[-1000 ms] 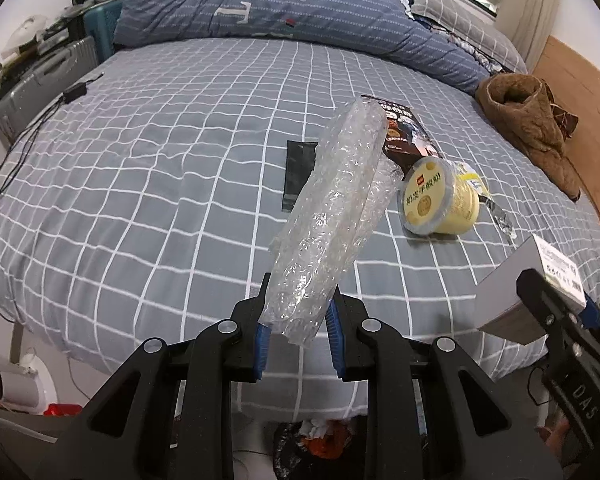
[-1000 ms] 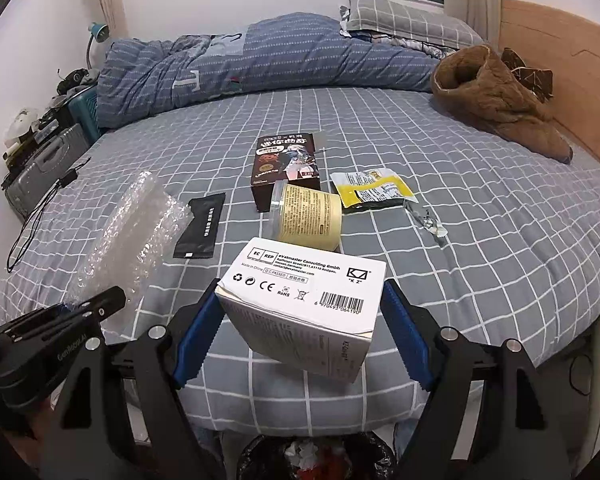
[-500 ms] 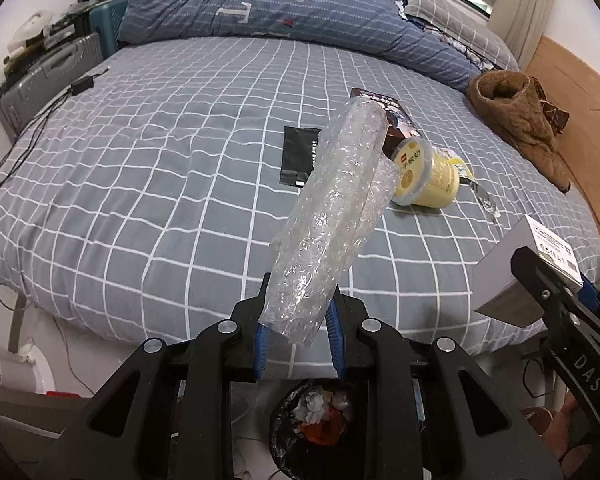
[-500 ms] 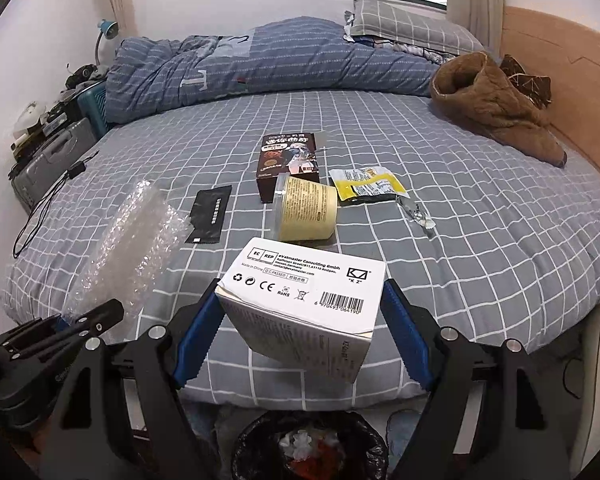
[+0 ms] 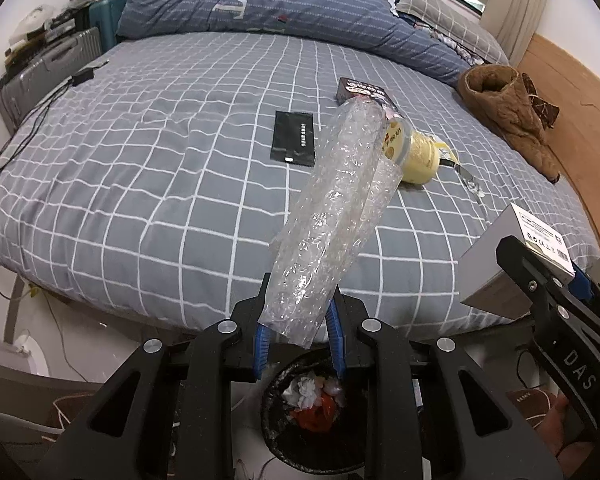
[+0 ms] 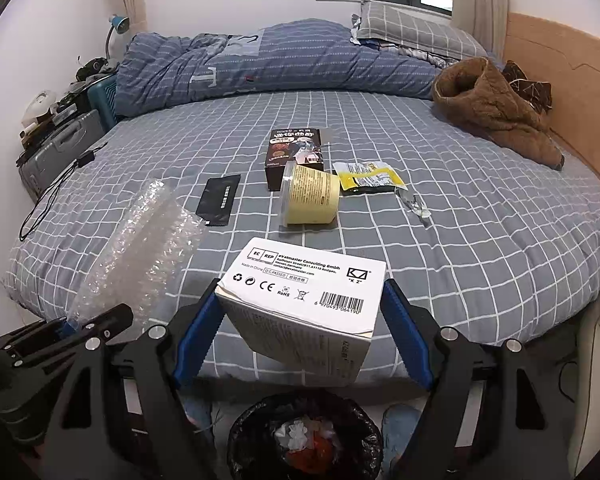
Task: Collect trash
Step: 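Carry the bubble wrap and white box down over the trash bin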
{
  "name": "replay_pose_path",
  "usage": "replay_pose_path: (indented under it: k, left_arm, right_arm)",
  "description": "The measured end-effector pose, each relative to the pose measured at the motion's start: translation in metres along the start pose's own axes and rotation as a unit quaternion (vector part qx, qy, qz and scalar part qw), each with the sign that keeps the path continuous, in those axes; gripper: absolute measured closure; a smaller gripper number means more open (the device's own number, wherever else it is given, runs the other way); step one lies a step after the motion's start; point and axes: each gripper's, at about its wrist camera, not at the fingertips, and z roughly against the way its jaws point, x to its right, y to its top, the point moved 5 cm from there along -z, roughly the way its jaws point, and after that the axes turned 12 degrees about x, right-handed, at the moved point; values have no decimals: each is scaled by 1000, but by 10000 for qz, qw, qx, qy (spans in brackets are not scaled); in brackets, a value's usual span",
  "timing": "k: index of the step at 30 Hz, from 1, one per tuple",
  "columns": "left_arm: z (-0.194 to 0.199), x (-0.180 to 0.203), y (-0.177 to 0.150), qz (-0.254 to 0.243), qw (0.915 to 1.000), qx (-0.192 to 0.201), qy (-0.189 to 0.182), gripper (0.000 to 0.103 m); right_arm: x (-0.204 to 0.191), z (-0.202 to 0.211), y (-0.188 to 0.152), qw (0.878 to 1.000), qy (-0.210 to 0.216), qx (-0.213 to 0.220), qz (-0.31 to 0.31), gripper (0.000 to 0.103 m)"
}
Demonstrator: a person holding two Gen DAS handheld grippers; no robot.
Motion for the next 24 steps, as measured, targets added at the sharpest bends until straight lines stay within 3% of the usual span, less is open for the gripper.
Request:
replay_pose_path:
  k: [24]
  left_arm:
    - [43,13,-49,25,9999,-46,-127,79]
  right_arm:
    - [13,55,-32,9999,-71,79,53,28]
